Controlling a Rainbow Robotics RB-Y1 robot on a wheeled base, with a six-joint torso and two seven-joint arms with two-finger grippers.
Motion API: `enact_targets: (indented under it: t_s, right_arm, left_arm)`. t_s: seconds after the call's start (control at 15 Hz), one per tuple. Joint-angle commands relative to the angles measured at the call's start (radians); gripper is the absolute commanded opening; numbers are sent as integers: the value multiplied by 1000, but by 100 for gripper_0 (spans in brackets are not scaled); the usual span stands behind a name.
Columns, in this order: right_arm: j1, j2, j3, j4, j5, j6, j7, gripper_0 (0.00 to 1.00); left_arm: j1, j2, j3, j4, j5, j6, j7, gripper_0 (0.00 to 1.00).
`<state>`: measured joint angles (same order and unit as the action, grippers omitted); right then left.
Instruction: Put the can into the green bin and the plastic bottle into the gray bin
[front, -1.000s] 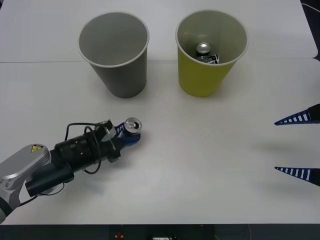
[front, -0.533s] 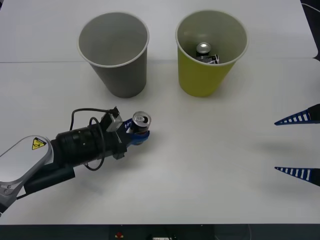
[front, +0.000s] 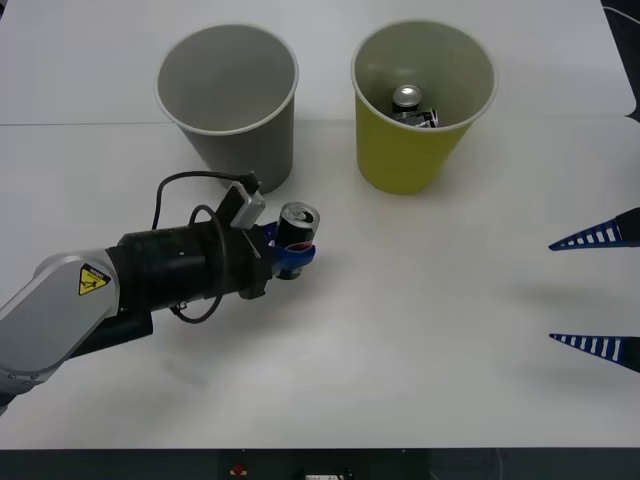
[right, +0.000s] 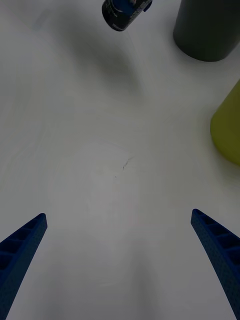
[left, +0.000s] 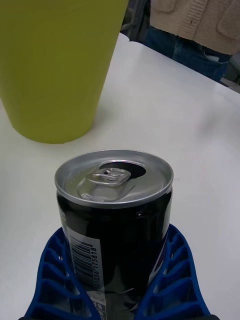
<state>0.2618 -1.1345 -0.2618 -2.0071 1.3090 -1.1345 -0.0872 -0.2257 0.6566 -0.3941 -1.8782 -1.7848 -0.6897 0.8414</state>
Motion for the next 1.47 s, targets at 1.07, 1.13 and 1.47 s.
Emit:
enact_targets:
  t_s: [1.07, 1.13, 1.47]
  right_arm:
    - [0, 0, 0, 0, 0, 0, 0, 100]
    - [0, 0, 0, 0, 0, 0, 0, 100]
    - [0, 0, 0, 0, 0, 0, 0, 100]
  left_arm:
    - [-532, -279, 230, -38, -450, -804, 495, 0]
    - [-590, -288, 219, 10, -459, -818, 495, 0]
    - [-807, -345, 167, 203, -550, -832, 495, 0]
